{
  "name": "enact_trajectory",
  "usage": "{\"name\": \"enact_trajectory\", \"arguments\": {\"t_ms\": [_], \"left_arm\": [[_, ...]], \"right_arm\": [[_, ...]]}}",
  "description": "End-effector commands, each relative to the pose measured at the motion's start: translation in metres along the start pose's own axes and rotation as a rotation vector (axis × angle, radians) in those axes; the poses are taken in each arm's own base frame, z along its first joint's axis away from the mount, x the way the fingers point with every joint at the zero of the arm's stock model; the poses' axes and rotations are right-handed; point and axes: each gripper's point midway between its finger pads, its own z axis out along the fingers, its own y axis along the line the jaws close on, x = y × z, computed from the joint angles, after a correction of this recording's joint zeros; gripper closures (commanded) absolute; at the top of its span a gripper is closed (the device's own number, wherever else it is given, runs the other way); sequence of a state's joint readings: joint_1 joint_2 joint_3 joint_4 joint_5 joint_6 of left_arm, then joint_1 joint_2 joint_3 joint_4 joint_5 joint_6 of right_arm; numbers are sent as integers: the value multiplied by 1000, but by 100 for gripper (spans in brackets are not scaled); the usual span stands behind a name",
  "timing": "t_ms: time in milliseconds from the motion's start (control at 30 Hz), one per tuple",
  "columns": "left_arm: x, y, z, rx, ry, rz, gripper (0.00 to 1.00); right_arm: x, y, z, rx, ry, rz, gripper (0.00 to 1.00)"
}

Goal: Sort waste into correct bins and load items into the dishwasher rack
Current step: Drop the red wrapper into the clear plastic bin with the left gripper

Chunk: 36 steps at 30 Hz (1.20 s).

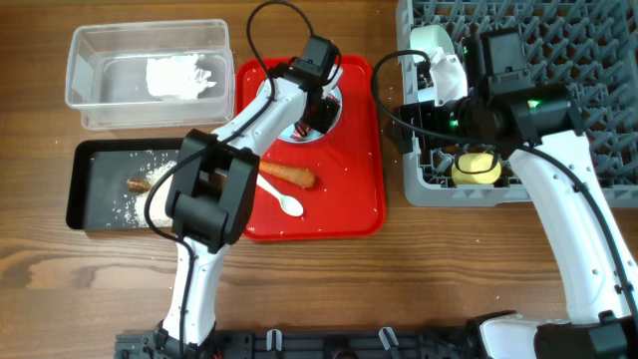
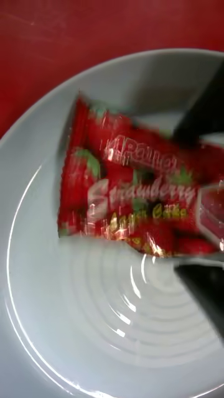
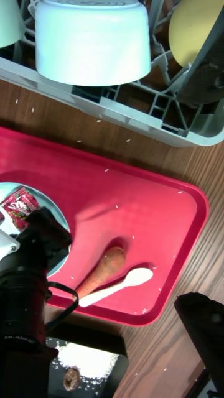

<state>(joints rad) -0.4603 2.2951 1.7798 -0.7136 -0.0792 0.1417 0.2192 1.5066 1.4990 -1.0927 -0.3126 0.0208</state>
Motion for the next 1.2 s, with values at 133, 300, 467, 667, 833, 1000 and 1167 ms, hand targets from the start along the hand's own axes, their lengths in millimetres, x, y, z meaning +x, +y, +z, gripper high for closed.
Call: {"name": "enact_trajectory", "arguments": {"t_ms": [133,300,467,667,833,1000,1167], "left_arm": [[29,-4,41,0,103,19,96],[5,28,-10,-114,49,-5,96],[-44,86,-118,-183,-172,-131,96],[-32,169,-168,-257,-253,-311,96],[6,238,-139,-306,-181,-463,96],[40,274,-84,-275,-100,-576,7],[37,267,-106,-272,-110,-566,1]], "right_arm": [[-5,-3,-2,13,-10,-19,0],[-4,-7,-2,35,-6,-18,0],[-4,-7,-2,36,-7,-18,0],[-5,-7,-2,35,-11,-19,0],[-5,-7,-2,35,-9,-18,0],[-2,-7,-2,35,2,-16,0],[-1,-7,-2,35,5,-15,0]]}}
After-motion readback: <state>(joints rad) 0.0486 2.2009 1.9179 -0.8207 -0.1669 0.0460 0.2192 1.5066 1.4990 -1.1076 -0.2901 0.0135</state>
